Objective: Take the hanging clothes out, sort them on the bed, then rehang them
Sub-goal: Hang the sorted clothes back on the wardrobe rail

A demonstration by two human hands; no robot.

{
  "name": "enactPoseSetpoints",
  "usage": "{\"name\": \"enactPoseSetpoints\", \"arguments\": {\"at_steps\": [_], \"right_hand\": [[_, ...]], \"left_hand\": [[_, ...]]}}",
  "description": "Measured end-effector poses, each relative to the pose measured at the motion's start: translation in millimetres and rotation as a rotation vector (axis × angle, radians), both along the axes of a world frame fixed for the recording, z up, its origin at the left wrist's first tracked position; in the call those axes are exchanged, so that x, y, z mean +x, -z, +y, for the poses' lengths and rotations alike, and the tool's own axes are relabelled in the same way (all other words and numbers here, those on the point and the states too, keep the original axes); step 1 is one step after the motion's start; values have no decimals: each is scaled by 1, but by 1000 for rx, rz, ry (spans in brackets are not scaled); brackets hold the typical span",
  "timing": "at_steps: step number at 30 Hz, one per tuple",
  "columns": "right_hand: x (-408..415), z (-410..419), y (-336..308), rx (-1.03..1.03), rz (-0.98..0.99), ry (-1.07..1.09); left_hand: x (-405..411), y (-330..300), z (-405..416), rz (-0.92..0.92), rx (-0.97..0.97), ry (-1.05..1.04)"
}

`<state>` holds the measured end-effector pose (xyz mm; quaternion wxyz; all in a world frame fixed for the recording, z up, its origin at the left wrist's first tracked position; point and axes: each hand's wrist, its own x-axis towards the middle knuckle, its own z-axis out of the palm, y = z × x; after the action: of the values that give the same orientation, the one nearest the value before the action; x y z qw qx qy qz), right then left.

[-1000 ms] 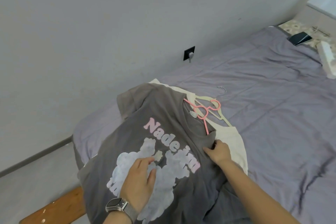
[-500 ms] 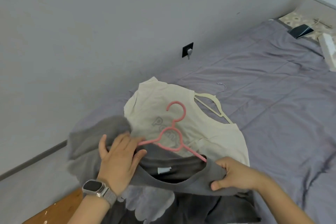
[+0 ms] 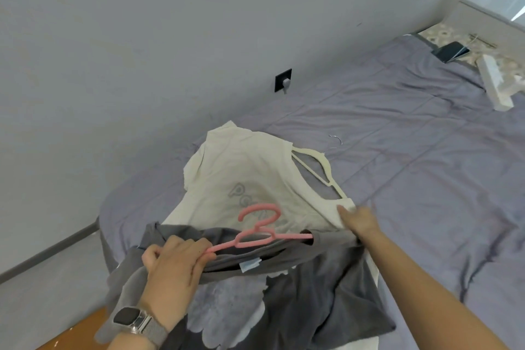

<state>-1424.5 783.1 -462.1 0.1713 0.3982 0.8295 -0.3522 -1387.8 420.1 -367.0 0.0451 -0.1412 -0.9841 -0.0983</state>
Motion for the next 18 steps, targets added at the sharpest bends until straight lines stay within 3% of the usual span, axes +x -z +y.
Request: {"name": "enactPoseSetpoints", "arguments": {"at_steps": [5,8,12,18], "right_hand": [[29,-30,-36,-49,312,120],[59,-55,-84,-178,465,38],[98,-99,-165,-385,516,-13],[148,-181,-297,-343,595,-199]], "left_hand": [[5,-16,-20,30,174,17],[10,-33,-36,11,292,9],[8,-83,-75,-11,432,122],[27,-187,-148,49,502,284]]}}
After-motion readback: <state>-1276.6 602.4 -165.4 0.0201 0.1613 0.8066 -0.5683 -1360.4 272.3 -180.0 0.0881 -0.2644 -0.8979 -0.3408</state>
